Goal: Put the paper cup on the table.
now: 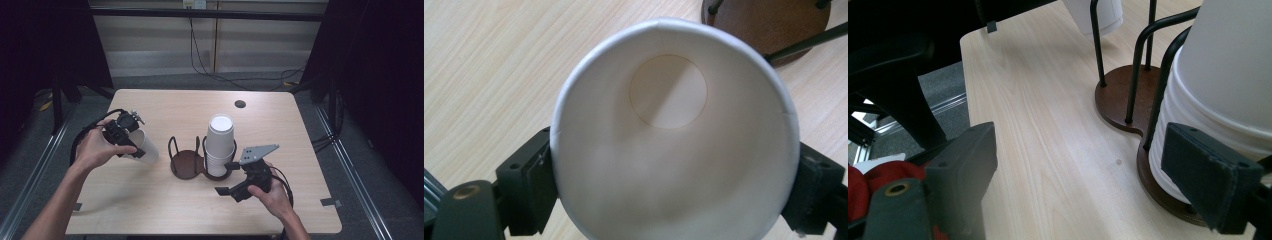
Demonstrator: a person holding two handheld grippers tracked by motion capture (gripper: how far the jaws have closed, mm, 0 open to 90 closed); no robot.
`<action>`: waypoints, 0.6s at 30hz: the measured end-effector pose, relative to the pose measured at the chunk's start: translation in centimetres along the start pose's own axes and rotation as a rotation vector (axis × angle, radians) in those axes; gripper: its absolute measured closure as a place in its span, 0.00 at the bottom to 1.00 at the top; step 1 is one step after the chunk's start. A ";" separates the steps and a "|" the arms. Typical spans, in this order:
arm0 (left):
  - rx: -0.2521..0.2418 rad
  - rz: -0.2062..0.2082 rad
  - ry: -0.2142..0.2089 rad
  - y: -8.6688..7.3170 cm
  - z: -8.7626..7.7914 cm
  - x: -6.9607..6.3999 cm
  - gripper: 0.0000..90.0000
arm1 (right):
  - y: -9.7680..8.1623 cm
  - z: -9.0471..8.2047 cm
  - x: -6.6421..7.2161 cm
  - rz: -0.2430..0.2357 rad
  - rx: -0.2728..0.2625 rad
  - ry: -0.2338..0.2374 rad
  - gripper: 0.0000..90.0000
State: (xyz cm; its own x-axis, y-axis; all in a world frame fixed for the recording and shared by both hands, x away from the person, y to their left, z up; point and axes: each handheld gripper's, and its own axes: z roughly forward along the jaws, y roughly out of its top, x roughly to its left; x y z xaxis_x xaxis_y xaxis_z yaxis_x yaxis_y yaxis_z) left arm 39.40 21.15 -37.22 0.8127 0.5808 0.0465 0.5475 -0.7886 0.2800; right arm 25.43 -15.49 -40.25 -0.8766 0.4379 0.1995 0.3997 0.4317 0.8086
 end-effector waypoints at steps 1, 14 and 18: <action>0.012 0.004 -0.004 0.1 0.1 0.0 0.15 | 0.0 0.0 0.0 0.001 -0.001 0.001 0.17; 0.067 -0.018 0.047 1.5 3.1 0.1 0.10 | 0.0 0.2 0.1 0.000 0.008 -0.007 0.17; 0.058 -0.013 0.053 1.8 3.2 0.0 0.09 | 0.0 0.2 0.1 0.003 0.011 -0.011 0.18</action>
State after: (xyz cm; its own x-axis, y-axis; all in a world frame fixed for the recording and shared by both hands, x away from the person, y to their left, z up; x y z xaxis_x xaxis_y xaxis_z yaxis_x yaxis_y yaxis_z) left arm 41.04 19.13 -39.81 0.7945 0.5999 0.0946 0.5698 -0.7902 0.2254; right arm 25.38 -15.28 -40.37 -0.8726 0.4476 0.1954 0.4049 0.4393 0.8020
